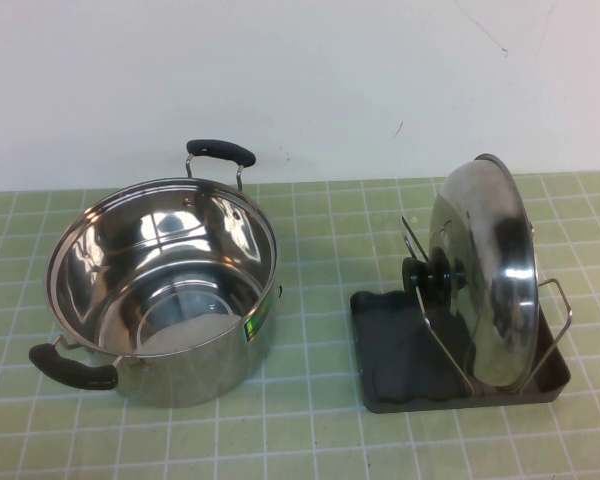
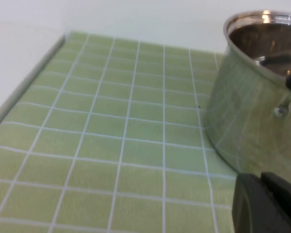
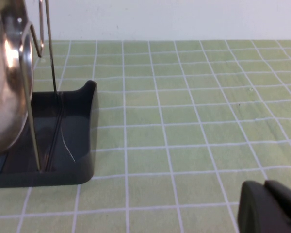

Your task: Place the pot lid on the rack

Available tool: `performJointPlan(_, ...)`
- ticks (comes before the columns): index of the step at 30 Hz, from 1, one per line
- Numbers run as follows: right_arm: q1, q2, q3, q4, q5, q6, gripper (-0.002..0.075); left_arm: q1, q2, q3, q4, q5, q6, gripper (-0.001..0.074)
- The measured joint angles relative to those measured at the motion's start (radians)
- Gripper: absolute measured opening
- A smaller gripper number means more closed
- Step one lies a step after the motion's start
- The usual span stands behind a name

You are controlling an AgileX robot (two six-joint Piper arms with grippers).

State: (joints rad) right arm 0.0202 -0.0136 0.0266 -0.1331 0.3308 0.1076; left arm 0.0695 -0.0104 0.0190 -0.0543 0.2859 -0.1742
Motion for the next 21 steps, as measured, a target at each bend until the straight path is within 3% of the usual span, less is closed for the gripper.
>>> performJointPlan(11, 0.000, 0.000, 0.000, -0.002, 0.000, 0.000, -0.0001, -0.017, -0.002, 0.000, -0.039, 0.024, 0.174, -0.0002)
performJointPlan(21, 0.000, 0.000, 0.000, -0.002, 0.000, 0.000, -0.0001, -0.088, -0.002, 0.000, -0.040, 0.024, 0.174, -0.0002)
